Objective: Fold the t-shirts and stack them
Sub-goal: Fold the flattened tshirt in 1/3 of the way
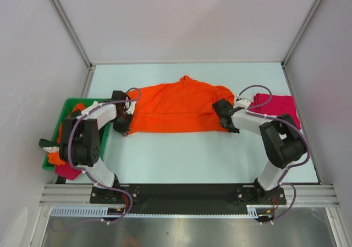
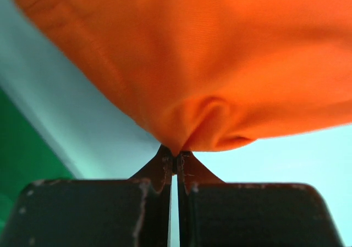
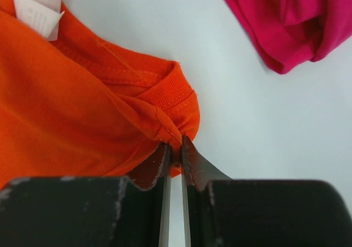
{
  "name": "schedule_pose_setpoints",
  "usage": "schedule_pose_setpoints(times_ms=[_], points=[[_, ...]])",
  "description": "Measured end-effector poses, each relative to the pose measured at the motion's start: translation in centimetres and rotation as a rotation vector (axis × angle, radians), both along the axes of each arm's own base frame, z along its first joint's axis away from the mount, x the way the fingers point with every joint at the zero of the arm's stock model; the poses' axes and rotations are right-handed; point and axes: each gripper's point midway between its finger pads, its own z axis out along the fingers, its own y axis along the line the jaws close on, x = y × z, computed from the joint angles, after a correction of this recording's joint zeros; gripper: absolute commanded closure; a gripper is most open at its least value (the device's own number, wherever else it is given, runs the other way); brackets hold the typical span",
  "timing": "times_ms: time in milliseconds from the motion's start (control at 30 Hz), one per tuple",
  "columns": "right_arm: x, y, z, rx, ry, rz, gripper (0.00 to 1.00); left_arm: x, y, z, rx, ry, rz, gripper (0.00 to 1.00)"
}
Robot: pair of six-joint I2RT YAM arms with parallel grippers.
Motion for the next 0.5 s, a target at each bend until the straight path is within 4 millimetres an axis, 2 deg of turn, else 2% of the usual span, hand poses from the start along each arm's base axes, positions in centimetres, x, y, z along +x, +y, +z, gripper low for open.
schedule_pose_setpoints(times_ms=[233, 467, 500], points=[[-0.2, -1.9, 0.3, -0.005, 0.012, -0.057, 1.0, 0.6, 3.2, 0.7, 0.036, -0.01, 0.049, 1.0], [-0.4, -2.5, 0.7, 0.002, 0.01, -0.083, 1.0, 0.1, 3.6, 0.7, 0.044, 0.011, 0.015, 1.0], [-0.4, -2.6, 0.8, 0.003, 0.01, -0.084, 0.97, 0.0, 3.6, 0.7, 0.043, 0.014, 0.011, 0.9]])
